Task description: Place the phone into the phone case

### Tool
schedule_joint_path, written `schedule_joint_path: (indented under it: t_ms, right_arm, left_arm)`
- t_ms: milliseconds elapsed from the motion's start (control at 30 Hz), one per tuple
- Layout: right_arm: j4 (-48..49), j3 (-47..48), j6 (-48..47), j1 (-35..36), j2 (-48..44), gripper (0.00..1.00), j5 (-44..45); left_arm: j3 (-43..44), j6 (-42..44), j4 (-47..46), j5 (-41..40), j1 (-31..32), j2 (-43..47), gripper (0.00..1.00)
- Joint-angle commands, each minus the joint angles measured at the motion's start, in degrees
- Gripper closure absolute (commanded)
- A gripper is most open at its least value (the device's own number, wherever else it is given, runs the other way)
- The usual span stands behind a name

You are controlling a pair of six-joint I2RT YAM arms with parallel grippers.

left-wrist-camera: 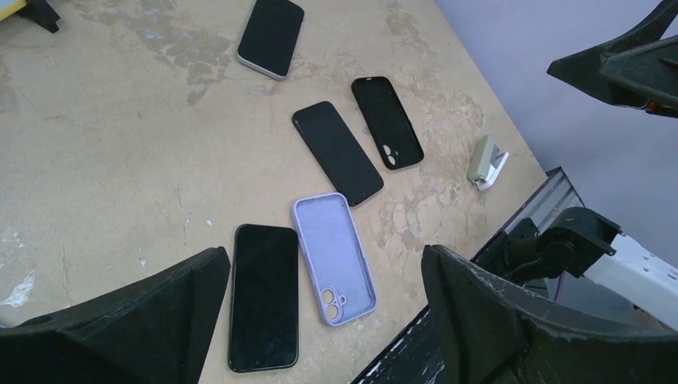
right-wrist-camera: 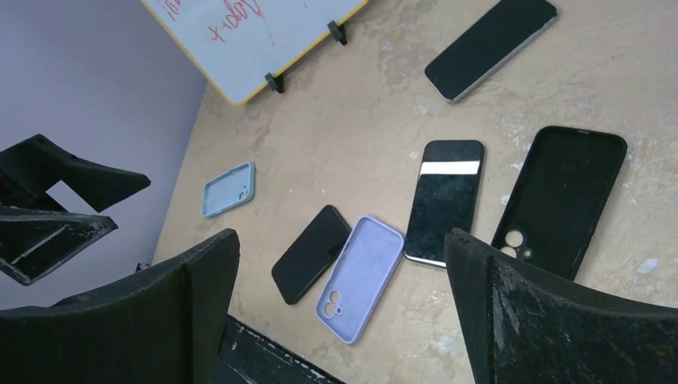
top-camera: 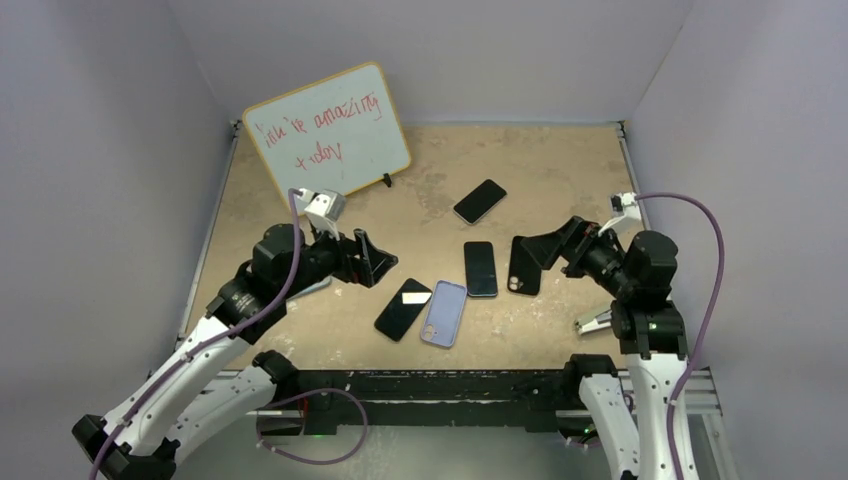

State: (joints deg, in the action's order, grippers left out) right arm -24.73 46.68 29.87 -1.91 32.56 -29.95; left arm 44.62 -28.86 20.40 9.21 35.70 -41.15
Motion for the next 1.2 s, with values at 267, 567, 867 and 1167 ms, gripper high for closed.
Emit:
schedule_joint_path:
  t_ms: [267,567,867,1167]
  right_arm:
    - [-4.2,0.7,0.5,0.2,0.2,0.01,11.6]
    - [-3.9,-0.8,-0.3,0.2,4.2,0.01,11.2]
    - [1.6,-7.1,2.7,0.3,9.6,0.16,12.3]
    - [8.8,-6.1,6.4,14.5,23.3,0.02,26.8]
  left_arm:
    - [1.2,5.6,-2.5,-2.1,0.0,-3.4,0.06]
    - [2.0,8.8,-1.1,-3.4,0.0,-6.0,0.06]
    - [2.8,10.6,3.6,-4.2,0.0,-5.9,0.06]
    - [4.0,13.3,7.0,-5.0,0.0,-5.9,0.06]
